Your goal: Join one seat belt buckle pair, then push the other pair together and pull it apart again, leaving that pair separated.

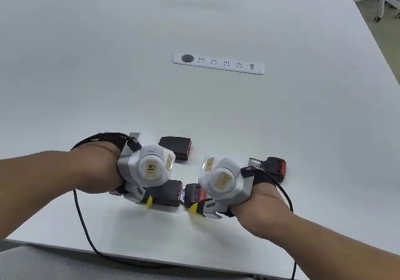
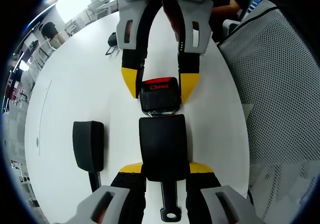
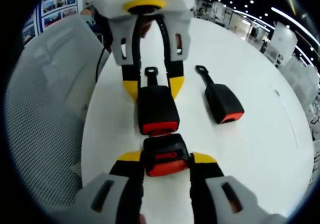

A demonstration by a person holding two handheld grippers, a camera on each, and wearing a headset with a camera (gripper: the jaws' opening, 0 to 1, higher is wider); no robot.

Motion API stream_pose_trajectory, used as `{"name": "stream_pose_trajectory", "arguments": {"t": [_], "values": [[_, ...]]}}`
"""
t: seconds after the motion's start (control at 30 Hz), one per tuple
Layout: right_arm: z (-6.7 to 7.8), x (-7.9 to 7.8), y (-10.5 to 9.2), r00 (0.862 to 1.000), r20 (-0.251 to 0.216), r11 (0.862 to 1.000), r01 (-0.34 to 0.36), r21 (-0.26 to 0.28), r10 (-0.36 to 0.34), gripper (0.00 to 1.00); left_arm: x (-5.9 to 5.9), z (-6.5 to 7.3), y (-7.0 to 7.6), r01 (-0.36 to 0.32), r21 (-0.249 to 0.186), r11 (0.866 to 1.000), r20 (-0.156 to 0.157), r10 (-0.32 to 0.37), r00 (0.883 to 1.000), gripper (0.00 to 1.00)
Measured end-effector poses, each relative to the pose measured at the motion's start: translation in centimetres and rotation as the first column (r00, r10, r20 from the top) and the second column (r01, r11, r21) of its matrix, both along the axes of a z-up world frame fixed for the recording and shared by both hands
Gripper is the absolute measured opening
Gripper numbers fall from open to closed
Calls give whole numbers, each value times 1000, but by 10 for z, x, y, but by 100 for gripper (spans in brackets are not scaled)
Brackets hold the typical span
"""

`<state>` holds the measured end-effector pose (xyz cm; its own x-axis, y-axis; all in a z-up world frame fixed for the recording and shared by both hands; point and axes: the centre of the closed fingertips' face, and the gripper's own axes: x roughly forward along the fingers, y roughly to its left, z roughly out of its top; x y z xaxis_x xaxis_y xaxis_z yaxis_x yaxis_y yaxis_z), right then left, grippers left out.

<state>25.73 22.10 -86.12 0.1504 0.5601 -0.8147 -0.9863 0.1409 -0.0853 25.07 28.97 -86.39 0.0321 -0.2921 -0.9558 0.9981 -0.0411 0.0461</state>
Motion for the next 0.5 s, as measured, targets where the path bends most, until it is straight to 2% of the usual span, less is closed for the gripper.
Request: {"name": "stream_pose_trajectory", "arguments": {"t": [0.27, 0.3, 0.37, 0.5], "values": [[0, -1, -1, 1000, 17, 1000, -7, 2, 7, 34, 2, 0, 1, -19, -21, 1000, -4, 18, 1000, 30], [-1, -1, -1, 1000, 15, 1000, -8, -3, 8, 33, 2, 0, 1, -21, -22, 1000, 0, 21, 1000, 30], [-1, -1, -3, 998, 27, 998, -60, -34, 61, 32, 4, 1, 2, -40, -37, 999, 2, 40, 999, 30], [-1, -2, -5, 998, 13, 997, -62, -43, 62, 31, 5, 1, 4, -65, -59, 996, -2, 65, 998, 29]]}}
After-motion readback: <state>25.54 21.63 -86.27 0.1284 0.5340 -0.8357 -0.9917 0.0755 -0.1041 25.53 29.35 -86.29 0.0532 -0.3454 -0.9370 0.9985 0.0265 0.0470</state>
